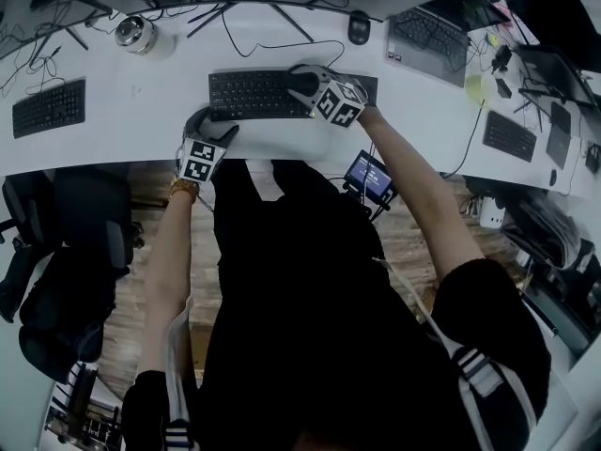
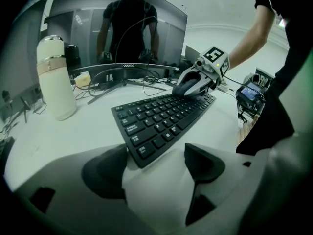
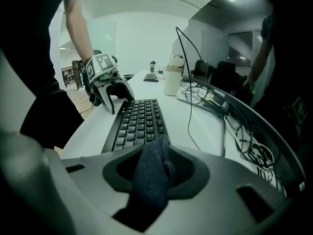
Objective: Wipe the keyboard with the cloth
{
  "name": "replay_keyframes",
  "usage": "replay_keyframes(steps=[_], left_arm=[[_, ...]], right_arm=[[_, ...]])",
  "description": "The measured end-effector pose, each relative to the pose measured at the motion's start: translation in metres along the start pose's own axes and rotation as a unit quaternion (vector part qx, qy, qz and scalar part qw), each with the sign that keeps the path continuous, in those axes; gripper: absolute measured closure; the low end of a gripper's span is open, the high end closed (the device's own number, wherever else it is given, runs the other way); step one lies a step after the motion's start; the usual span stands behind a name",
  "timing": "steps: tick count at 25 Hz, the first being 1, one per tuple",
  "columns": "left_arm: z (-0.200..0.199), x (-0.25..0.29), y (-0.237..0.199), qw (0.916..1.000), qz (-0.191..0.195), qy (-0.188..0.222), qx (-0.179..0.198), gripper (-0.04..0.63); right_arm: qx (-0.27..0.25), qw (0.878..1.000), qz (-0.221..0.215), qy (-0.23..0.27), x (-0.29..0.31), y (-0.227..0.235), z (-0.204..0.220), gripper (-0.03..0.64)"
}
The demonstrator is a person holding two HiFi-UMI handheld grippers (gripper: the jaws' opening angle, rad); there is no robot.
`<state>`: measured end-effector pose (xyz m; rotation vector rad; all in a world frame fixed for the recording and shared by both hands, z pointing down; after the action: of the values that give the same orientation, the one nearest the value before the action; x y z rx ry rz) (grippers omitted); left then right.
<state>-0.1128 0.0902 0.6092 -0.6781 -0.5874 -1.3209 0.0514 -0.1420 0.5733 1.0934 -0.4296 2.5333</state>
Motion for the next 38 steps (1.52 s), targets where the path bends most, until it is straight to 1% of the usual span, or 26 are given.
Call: replay_keyframes(steps=[5,20,33,38], left_arm=[[0.0,0.0,0.0,1.0,-0.001,0.0,0.001,0.235],[-0.002,0.001,0.001,1.0,-0.002,0.001,-0.001,0.233],[0.001,0.001,0.002,1.0,-0.004,-0.004,0.0,0.232],[0.0,0.002,0.001,1.0,-0.004,0.002,0.003,0.231]], right_arm=[[-0.018,1.0,-0.018,0.005,0.016,-0.001,-0.017,0.499],[-0.041,0.998,-0.052,0.018,0.058,-0.003,-0.065,0.499],[-0.052,0.996,-0.07,0.028,0.089,-0.006,-0.1,0.499],[-0.054,0.995,-0.074,0.03,0.102,-0.008,-0.113,0.499]])
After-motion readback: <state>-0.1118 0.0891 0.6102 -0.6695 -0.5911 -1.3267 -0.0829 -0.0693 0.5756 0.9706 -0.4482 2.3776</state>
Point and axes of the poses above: the fingertips, and each gripper's own axes: x forward along the fingers, y to its right, z out of its underside, the point moved 10 cm from there along -x, backward along the fingers, and after that the axes turned 2 degrees about -x, right-handed, at the moved point
